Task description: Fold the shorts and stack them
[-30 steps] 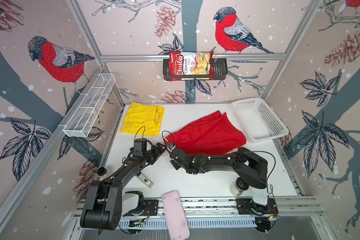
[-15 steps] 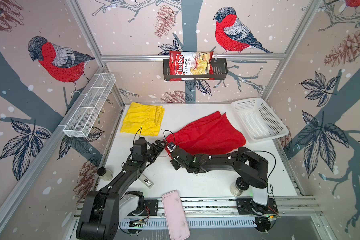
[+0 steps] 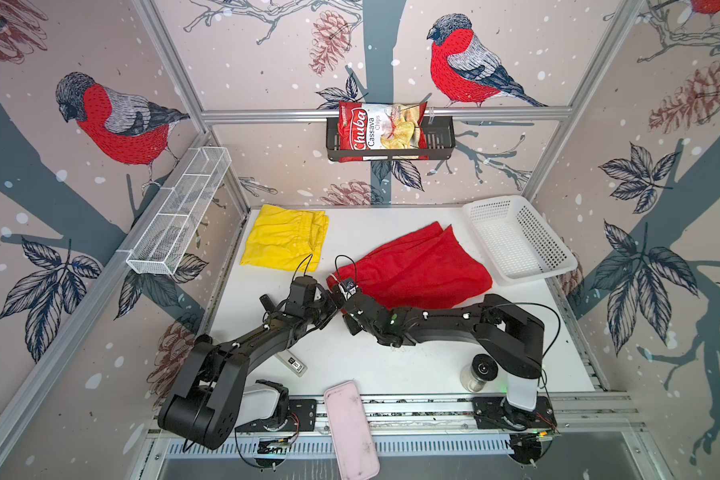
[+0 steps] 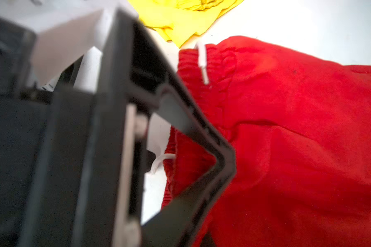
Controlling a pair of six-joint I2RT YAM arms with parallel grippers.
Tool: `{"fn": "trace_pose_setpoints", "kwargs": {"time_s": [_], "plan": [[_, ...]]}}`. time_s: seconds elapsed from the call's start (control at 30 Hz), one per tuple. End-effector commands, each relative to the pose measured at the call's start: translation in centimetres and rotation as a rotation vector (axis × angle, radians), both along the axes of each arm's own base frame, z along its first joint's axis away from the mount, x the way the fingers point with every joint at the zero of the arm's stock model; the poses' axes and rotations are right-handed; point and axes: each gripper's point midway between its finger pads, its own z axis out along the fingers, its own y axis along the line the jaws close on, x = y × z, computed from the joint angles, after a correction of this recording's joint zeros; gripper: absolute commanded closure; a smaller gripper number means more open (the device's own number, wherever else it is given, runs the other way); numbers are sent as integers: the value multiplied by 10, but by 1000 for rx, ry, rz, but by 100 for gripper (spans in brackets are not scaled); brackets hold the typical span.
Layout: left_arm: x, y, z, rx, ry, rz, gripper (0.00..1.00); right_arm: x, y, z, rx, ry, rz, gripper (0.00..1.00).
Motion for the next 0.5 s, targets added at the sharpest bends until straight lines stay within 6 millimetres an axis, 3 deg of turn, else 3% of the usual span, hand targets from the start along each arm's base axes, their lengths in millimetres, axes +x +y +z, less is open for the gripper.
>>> {"fn": "trace_pose_setpoints", "kwargs": {"time_s": [0.0, 0.13, 0.3, 0.4, 0.47], "plan": [[-6, -2, -12, 18, 45, -19, 3, 11, 14, 36, 171, -43, -49, 100], [1, -9, -13, 9, 43, -18, 5, 3, 20, 45, 254, 4, -28, 100], [12, -12, -8, -15, 11, 4, 9, -5, 21, 41, 318, 66, -24, 100], [19, -14, -1, -25, -19, 6, 18, -10, 25, 35, 340, 108, -16, 100], [24, -16, 4, -31, -38, 3, 30, -11, 28, 30, 346, 124, -14, 100]]}}
